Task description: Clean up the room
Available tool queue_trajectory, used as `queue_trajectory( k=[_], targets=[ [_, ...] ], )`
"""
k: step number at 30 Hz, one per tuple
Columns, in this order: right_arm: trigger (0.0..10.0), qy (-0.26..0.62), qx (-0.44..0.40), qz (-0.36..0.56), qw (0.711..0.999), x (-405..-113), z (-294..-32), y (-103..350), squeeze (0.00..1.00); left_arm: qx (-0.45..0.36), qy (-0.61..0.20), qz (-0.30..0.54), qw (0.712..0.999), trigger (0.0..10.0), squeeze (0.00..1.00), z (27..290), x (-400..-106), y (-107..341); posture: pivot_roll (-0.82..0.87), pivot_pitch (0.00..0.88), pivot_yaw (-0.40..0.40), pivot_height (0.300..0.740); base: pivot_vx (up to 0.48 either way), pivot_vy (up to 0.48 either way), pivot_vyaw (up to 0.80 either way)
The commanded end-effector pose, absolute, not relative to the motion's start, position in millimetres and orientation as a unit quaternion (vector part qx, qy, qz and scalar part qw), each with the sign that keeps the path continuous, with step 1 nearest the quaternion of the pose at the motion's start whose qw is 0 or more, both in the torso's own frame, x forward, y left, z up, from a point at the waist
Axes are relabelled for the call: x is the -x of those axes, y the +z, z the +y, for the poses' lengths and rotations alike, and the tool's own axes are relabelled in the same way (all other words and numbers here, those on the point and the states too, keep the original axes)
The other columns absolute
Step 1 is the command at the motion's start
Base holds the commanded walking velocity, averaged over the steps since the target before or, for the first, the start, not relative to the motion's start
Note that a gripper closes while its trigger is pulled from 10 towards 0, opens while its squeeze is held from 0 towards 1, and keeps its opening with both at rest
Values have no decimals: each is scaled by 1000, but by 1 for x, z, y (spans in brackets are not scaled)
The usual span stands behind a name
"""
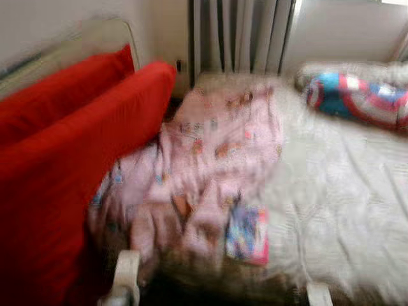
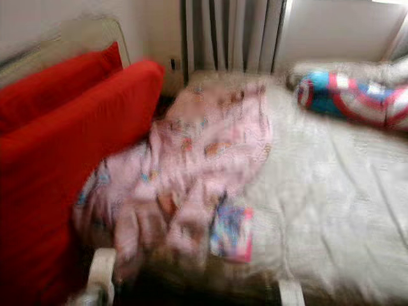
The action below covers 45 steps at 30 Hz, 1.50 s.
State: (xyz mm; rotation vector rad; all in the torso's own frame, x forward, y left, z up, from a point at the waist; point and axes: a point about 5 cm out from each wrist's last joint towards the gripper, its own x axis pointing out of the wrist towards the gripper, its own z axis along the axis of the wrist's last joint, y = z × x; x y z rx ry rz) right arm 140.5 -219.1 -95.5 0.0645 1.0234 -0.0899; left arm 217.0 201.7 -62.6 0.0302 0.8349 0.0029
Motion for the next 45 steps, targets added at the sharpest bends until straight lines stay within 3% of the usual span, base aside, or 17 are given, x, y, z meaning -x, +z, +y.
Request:
queue_trajectory(
  k=[1, 40, 45],
  targets=[
    [10000, -45, -32, 485, 873, -144, -219, -94, 0, -22, 2, 409, 912, 10000, 0, 206, -216, -62, -34, 0, -11, 740, 0, 0, 0],
    [10000, -40, -33, 481, 875, -146, -218, -93, 0, -12, -7, 407, 914, 10000, 0, 205, -218, -61, -34, 0, -11, 740, 0, 0, 0],
    [10000, -32, -32, 477, 878, -148, -218, -93, 0, -13, -7, 406, 914, 10000, 0, 204, -219, -61, -33, 0, -12, 740, 0, 0, 601]
  ],
)
